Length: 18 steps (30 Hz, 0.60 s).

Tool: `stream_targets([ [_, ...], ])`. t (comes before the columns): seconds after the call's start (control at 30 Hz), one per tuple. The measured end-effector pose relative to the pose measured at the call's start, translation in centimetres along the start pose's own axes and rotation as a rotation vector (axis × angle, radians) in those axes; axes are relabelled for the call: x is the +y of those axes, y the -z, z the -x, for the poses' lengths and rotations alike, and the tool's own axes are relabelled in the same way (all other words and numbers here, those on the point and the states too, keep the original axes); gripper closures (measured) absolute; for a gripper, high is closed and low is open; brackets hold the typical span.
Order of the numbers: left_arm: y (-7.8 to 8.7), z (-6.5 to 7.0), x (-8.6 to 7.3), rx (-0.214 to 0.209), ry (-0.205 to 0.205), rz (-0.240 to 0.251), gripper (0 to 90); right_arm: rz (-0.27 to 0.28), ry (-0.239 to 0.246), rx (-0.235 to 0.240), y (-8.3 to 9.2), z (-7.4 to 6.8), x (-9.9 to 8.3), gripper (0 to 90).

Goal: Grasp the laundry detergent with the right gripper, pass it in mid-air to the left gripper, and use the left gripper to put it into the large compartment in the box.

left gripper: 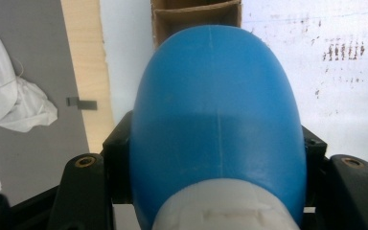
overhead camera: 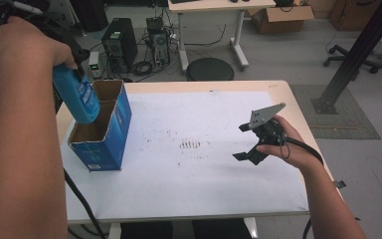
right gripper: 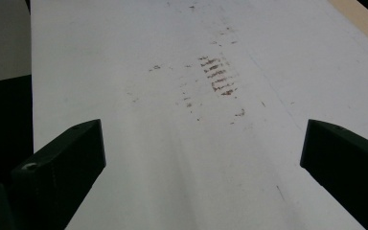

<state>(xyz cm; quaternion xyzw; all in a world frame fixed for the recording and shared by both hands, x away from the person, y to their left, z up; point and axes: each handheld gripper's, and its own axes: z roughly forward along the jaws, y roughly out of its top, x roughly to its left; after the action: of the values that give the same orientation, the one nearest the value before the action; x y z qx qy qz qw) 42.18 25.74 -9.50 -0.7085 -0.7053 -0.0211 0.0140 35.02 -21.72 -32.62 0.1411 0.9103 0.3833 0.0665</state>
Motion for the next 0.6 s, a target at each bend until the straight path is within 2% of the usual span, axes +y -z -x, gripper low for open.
stream_targets([
  [0.6, -3.5, -0.8, 0.7, 0.015, 0.022, -0.031, 38.4, -0.001, -0.011, 0.014, -0.9, -0.1, -0.4, 1.8],
])
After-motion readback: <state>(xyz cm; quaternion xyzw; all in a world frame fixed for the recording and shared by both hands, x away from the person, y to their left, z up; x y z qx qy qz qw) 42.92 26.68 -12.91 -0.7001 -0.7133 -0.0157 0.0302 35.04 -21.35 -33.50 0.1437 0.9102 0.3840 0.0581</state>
